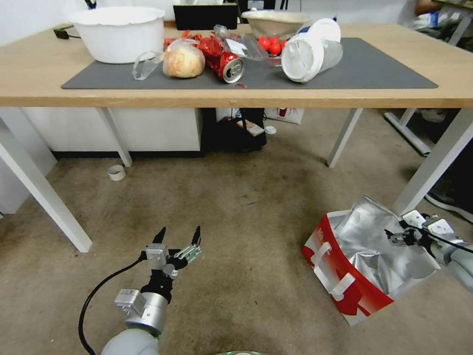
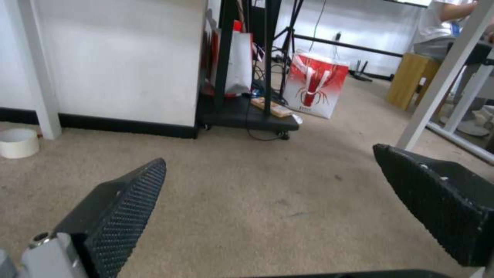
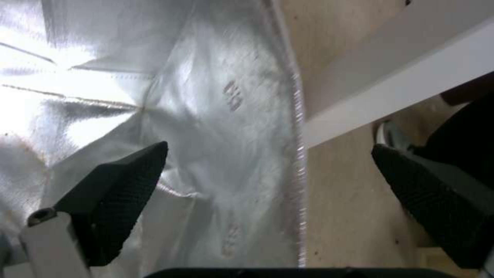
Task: Pick up the food delivery bag from the floor and place it on the table.
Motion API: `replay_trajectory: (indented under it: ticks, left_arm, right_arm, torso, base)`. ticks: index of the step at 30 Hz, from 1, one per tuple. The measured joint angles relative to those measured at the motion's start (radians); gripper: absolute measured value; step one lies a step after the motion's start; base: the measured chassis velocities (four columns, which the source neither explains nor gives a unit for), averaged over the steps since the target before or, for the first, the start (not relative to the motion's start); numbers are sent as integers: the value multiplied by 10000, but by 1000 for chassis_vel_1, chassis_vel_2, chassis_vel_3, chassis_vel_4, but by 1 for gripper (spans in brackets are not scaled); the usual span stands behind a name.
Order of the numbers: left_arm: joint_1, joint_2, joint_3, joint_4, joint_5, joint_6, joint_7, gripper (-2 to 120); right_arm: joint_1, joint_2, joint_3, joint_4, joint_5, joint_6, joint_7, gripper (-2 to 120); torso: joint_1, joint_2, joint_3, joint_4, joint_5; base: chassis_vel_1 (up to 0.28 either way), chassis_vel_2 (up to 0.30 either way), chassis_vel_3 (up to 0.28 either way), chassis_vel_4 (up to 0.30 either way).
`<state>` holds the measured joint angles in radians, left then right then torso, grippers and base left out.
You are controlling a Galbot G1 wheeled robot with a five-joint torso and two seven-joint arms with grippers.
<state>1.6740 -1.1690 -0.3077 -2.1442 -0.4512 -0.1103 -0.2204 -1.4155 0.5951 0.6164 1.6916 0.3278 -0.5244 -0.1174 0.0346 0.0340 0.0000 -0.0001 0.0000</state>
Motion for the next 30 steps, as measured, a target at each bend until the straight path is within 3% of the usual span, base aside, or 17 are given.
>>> replay_trajectory:
  ticks: [30]
  left_arm:
    - [-466,122,41,346,-304,147,9,100]
  right_arm:
    - [1780,349,-1836,-1339,-41,-1060,315,100]
  torso:
    - [1,2,0,0,0]
  base:
    - [0,0,0,0]
